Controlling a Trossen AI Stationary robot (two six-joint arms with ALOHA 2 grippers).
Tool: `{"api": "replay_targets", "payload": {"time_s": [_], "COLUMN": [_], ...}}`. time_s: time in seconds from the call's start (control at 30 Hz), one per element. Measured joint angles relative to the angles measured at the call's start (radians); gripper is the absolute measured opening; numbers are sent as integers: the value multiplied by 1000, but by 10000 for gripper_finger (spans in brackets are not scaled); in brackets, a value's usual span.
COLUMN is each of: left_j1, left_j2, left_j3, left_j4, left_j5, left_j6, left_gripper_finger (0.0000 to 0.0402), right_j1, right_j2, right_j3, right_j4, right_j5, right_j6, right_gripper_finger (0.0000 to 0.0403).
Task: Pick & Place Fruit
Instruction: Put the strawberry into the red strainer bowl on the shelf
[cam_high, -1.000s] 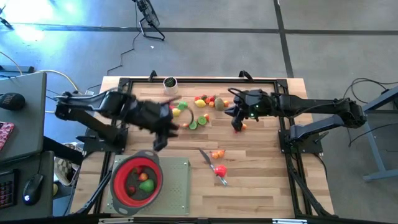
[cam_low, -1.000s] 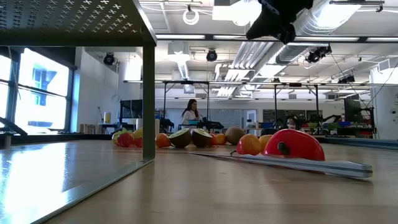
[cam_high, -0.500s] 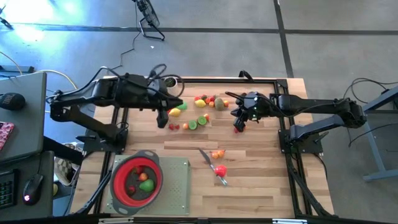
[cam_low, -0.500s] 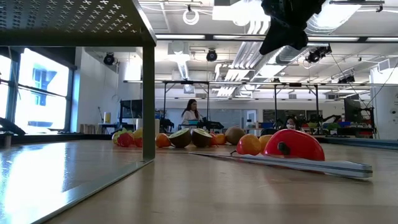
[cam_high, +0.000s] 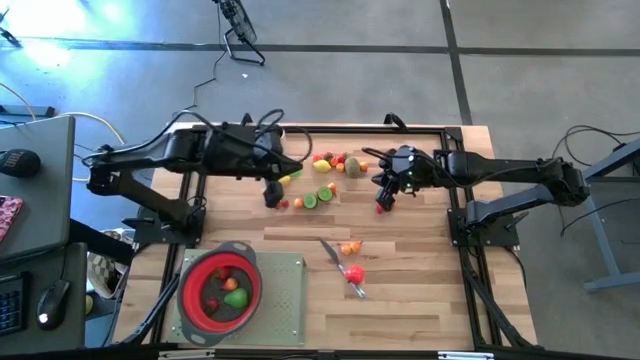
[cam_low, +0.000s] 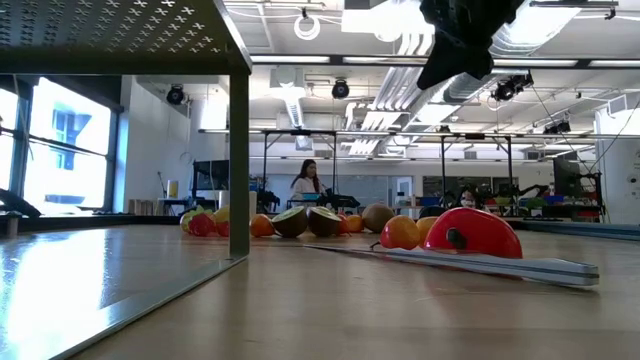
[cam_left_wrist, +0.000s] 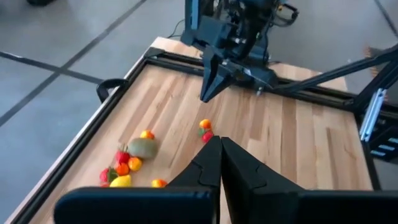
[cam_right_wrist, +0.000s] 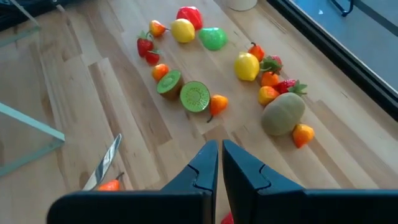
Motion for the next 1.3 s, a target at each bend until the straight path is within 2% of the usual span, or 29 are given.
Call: {"api": "replay_targets", "payload": {"time_s": [0.23, 0.47, 0.53, 0.63, 0.83, 1.03, 1.2, 1.3], "left_j1": [0, -3, -25, -36, -31, -33, -32, -32], "left_j2": [67, 92, 109, 114, 88, 14, -48, -81], "left_j3": [0, -3, -10, -73, -198, -251, -347, -425], "left_j4": [101, 124, 203, 304, 533, 573, 585, 664], "left_j5": [24, 26, 22, 33, 135, 166, 200, 268], "left_j6": [50, 43, 46, 69, 66, 80, 71, 64], "left_gripper_finger": [1, 0, 0, 0, 0, 0, 0, 0], "right_j1": [-47, -92, -104, -118, -118, -118, -118, -118], "right_j2": [0, 0, 0, 0, 0, 0, 0, 0], "right_j3": [0, 0, 0, 0, 0, 0, 0, 0], "right_j4": [0, 0, 1, 2, 14, 49, 86, 98], "right_j5": [-3, -3, -3, -3, -8, -3, -3, -3], "right_j6": [-44, -79, -80, -79, -59, -4, 17, 41], "right_gripper_finger": [15, 15, 15, 15, 15, 15, 15, 15]}}
